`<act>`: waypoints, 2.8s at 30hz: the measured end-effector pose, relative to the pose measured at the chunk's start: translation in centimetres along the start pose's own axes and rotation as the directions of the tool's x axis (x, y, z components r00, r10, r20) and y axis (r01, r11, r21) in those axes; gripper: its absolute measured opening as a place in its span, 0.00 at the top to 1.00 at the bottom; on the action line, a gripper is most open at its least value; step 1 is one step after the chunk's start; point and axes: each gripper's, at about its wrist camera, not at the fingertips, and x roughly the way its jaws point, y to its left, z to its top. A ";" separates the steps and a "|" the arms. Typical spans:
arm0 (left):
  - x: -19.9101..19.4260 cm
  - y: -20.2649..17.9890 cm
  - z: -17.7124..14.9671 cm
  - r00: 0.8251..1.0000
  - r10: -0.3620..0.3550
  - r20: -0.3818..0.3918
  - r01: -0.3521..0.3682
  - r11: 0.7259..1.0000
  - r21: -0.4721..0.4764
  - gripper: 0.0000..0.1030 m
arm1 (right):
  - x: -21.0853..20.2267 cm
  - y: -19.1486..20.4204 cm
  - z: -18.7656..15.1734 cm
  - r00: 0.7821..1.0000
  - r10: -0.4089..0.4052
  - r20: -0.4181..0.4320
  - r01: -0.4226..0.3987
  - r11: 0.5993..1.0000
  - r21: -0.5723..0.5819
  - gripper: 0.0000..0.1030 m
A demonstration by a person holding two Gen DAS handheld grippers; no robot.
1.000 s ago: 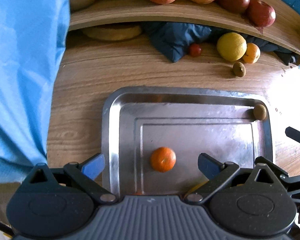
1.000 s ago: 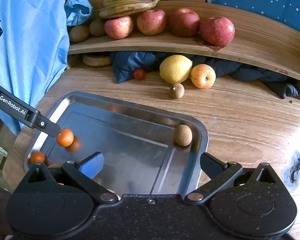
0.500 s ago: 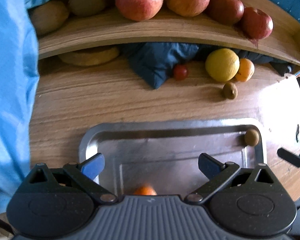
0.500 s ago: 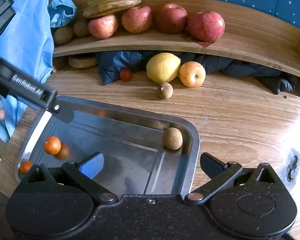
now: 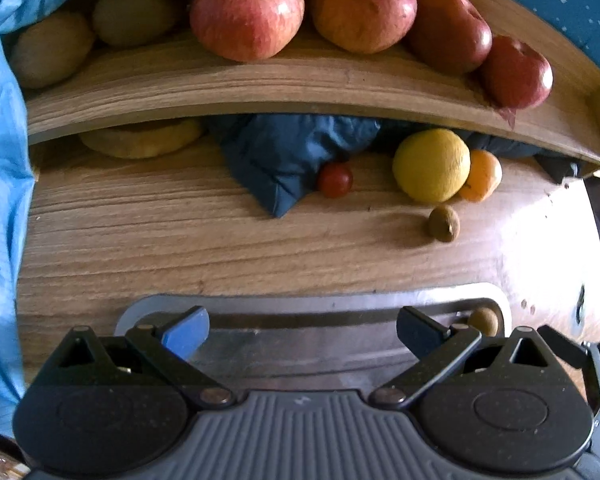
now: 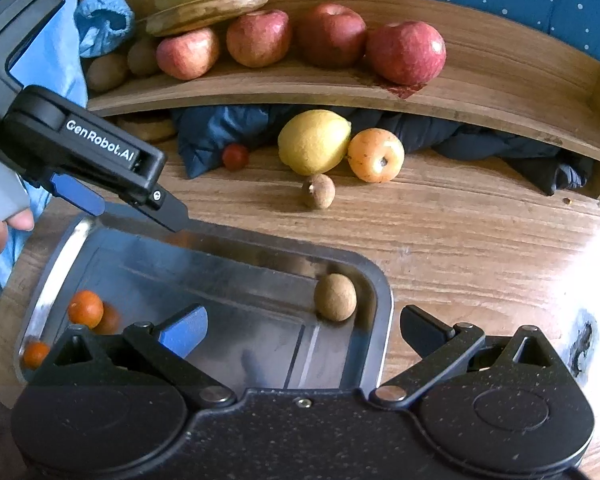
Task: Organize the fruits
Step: 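Lift both open tools off the tray and move them back toward the shelf fruit, then grasp the small kiwi with the right tool while the left tool grasps the cherry tomato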
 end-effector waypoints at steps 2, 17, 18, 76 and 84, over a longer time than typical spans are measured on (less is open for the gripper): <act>0.3 -0.2 0.4 1.000 -0.008 0.003 0.008 1.000 -0.016 0.01 | 0.1 -0.1 0.1 1.000 -0.016 0.008 0.016 1.000 0.007 0.01; 2.0 -0.4 2.5 0.995 -0.060 0.076 0.069 0.990 -0.124 0.01 | 1.3 -1.0 1.4 0.995 -0.086 0.049 0.084 0.996 0.034 0.01; 2.1 -0.4 2.6 0.995 -0.062 0.079 0.072 0.989 -0.131 0.01 | 1.4 -0.9 1.5 0.995 -0.086 0.051 0.085 0.996 0.028 0.01; 5.2 0.5 6.4 0.976 -0.121 0.179 0.147 0.979 -0.143 0.74 | 7.9 -1.1 6.2 0.999 0.011 0.041 -0.012 1.000 0.010 0.58; 5.2 1.2 5.9 0.974 -0.130 0.185 0.157 0.977 -0.144 0.76 | 7.8 -0.8 6.0 0.999 0.001 0.044 -0.001 1.000 0.010 0.69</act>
